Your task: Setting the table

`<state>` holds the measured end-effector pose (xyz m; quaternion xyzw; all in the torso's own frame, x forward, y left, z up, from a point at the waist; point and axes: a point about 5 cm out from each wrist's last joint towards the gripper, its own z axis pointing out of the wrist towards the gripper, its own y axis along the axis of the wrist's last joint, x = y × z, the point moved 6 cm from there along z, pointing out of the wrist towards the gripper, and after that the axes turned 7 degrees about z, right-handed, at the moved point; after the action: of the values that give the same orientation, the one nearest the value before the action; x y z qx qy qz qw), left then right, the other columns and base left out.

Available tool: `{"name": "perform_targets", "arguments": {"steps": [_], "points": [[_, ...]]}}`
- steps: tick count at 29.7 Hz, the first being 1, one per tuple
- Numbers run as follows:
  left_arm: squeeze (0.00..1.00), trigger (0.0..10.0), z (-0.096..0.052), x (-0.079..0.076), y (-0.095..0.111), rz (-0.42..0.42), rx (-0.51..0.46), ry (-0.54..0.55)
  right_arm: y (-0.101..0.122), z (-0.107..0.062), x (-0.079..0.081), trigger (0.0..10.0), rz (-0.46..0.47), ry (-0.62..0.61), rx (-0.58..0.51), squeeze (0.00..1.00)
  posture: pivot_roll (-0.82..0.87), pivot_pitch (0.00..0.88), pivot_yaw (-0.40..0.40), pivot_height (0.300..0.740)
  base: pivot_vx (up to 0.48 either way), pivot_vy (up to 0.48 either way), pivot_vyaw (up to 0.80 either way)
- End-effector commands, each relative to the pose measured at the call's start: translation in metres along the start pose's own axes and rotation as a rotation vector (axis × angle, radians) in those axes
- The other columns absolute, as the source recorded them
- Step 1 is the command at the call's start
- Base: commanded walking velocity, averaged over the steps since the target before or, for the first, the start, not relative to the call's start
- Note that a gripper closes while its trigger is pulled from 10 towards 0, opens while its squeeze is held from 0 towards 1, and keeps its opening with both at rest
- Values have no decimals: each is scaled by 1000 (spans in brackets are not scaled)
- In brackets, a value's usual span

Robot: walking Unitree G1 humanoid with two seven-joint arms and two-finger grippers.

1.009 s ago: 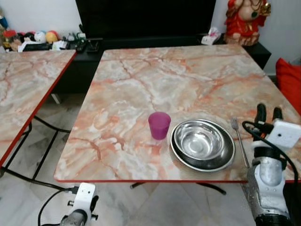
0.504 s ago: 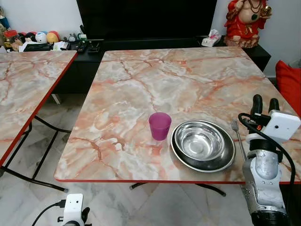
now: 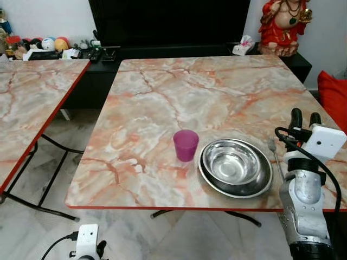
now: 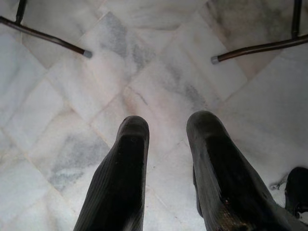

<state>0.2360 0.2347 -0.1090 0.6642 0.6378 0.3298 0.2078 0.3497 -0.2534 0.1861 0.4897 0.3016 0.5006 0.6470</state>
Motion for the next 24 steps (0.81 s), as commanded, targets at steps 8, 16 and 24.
{"name": "perform_targets", "arguments": {"steps": [8, 16, 24], "points": [[0, 10000, -3, 7, -14, 4, 51, 10, 10, 4, 16, 10000, -8, 46, -22, 0, -15, 18, 32, 740, 0, 291, 205], [0, 10000, -4, 10, -18, 6, 65, 13, 13, 6, 18, 10000, 4, 56, -22, 0, -16, 23, 34, 740, 0, 81, 330], [0, 10000, -5, 11, -20, 7, 71, 15, 16, 6, 20, 10000, 2, 68, -34, 0, -15, 24, 38, 740, 0, 322, 291]]}}
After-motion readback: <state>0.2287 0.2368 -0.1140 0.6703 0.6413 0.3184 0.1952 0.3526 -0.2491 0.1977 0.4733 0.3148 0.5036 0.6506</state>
